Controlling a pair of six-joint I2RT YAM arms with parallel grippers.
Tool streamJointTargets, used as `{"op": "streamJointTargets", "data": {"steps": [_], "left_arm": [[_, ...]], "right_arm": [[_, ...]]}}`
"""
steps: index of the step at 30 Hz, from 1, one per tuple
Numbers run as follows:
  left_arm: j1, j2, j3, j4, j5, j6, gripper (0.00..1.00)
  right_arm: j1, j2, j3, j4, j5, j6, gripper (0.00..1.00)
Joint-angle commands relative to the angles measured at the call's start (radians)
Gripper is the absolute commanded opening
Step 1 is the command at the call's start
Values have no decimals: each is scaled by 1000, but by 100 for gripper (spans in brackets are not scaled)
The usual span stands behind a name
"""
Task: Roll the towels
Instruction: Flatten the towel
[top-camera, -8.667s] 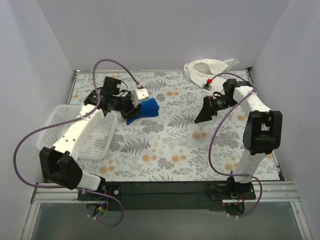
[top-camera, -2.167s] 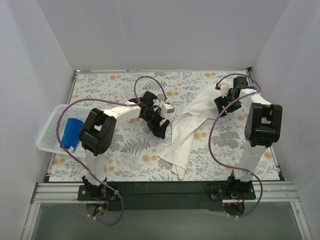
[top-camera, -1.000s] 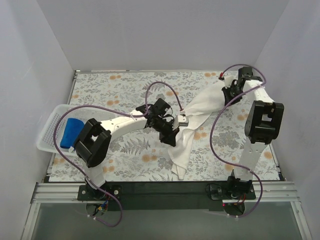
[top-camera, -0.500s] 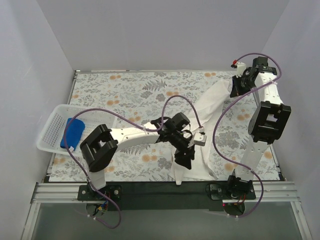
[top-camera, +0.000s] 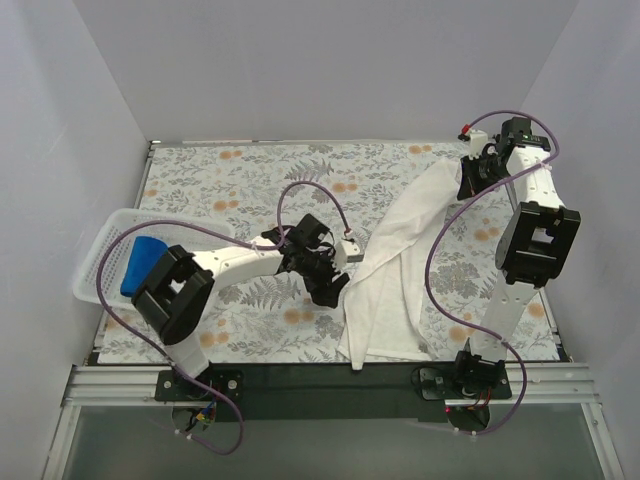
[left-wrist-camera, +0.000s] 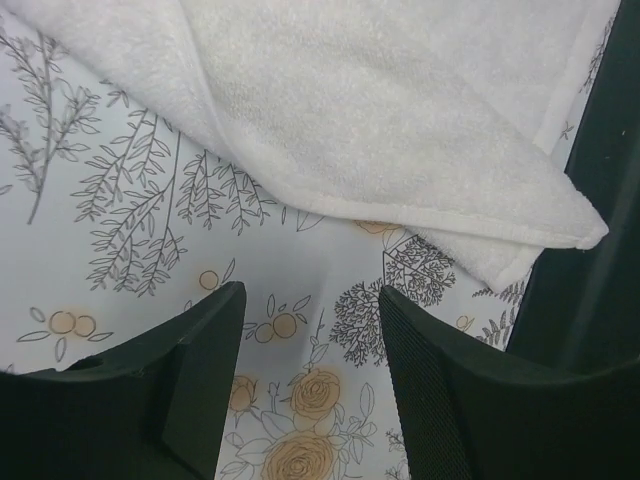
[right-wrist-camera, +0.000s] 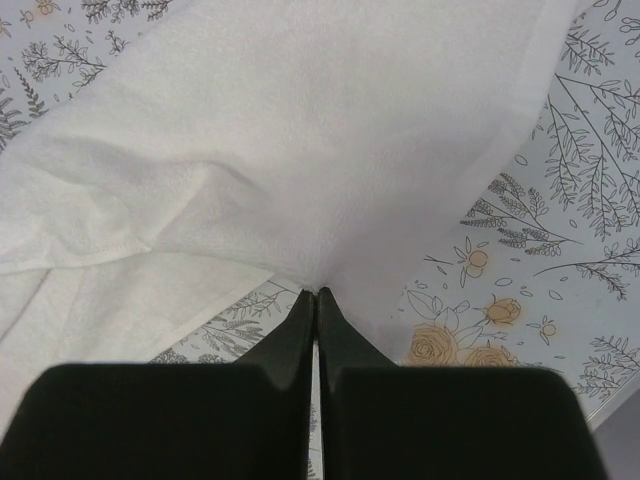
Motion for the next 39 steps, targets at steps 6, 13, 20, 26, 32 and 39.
{"op": "streamJointTargets", "data": {"steps": [6,13,20,26,32,39], "left_arm": [[-17,127,47,59,53,-58,49],[-13,216,95,162,162,-128,46],[38,290,176,108,41,-113,2],[79,196,302,-96,-54,150,0],[99,182,420,-210,-77,256,0],[191,375,481,-125,-131,312,0]], "right_arm": [[0,-54,-21,-22,13,-41,1],[-3,-91,-84,-25,33,-65,1],[-5,-143,-131,-39,47,-91,1],[-17,-208,-177,-75,88,-140,1],[-23,-258,-223,-85,99,-168,1],[-23,-219,-185,-105,85,-154,1]]}}
